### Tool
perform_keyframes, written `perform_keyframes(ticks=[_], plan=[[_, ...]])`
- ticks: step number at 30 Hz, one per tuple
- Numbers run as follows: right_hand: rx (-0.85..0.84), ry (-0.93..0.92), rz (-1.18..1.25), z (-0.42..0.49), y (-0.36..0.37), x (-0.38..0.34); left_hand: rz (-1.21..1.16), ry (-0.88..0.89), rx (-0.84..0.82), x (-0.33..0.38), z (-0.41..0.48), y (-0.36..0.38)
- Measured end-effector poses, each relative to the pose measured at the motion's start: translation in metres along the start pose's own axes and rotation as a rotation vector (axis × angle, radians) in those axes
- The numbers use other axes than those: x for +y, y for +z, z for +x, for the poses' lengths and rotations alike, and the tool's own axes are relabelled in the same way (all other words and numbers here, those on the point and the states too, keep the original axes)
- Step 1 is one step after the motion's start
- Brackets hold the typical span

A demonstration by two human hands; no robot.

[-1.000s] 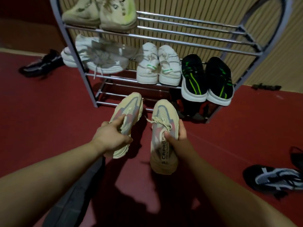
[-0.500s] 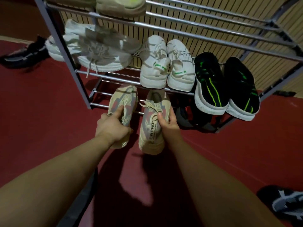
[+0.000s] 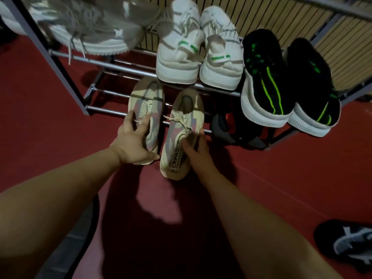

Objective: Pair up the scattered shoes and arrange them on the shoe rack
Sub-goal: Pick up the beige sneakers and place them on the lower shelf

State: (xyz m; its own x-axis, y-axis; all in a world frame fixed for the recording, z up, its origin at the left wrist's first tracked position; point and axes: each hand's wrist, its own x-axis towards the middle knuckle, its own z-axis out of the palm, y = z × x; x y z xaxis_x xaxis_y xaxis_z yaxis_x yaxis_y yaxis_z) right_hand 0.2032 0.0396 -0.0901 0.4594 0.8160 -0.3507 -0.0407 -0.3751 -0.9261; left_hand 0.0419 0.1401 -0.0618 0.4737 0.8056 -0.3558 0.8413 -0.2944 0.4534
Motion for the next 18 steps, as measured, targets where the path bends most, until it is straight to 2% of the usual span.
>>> perform_keyframes(ticks=[4, 8, 11, 14, 18], plan=[[0.019, 0.035, -0.203, 0.003, -0.002, 0.0, -0.011, 0.051, -0.015, -0.013, -0.003, 0.007], [0.067, -0.071, -0.542, -0.017, -0.006, 0.008, -0.146, 0.04, 0.015, -0.023, -0.009, 0.014], [0.015, -0.109, -0.748, -0.042, -0.005, 0.019, -0.242, 0.024, -0.001, -0.035, -0.015, 0.023], [-0.007, -0.099, -0.856, -0.045, 0.003, 0.031, -0.31, 0.08, 0.028, -0.045, -0.016, 0.03], [0.059, -0.067, -0.958, -0.042, 0.012, 0.031, -0.342, 0.088, 0.072, -0.045, -0.014, 0.033]])
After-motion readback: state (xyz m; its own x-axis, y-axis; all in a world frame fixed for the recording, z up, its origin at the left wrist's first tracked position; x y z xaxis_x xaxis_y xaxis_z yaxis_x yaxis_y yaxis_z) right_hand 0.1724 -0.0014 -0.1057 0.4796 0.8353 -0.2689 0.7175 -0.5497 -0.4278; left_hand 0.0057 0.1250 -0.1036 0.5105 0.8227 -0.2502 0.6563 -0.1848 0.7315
